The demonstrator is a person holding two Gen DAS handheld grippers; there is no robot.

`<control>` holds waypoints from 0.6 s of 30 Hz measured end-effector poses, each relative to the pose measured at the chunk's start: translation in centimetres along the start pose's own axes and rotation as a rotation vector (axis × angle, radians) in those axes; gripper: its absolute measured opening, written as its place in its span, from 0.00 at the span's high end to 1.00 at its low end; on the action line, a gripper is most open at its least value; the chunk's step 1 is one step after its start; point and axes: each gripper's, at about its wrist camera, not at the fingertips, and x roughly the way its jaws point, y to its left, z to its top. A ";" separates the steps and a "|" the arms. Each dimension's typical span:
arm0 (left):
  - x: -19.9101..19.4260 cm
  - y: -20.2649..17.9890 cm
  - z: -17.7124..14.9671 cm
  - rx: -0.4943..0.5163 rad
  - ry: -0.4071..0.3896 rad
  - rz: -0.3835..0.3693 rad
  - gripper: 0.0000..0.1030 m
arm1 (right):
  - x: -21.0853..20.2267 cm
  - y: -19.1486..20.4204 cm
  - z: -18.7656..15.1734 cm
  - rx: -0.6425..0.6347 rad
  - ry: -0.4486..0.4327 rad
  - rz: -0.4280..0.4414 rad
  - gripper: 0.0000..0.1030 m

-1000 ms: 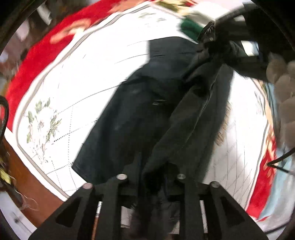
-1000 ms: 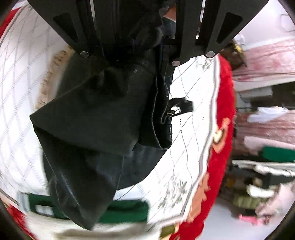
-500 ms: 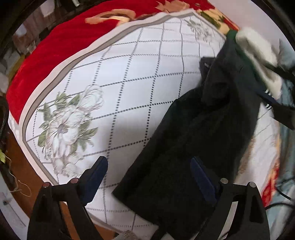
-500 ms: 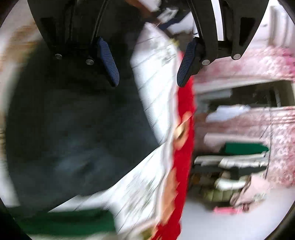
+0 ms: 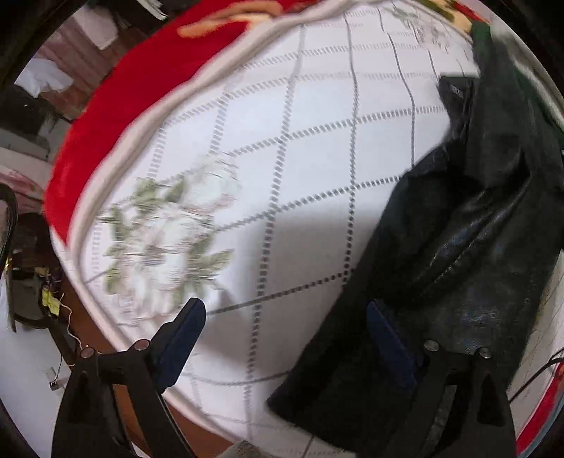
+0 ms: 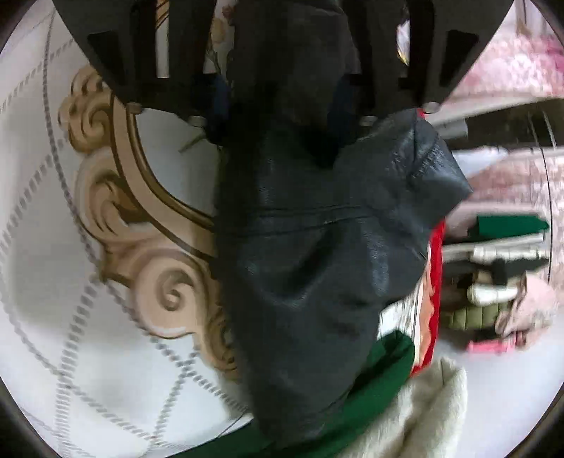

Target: Fold large clothes

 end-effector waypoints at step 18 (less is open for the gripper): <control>-4.1 -8.3 -2.7 0.046 -0.008 -0.138 0.10 | -20.5 -11.1 -19.8 0.218 -0.034 -0.418 0.43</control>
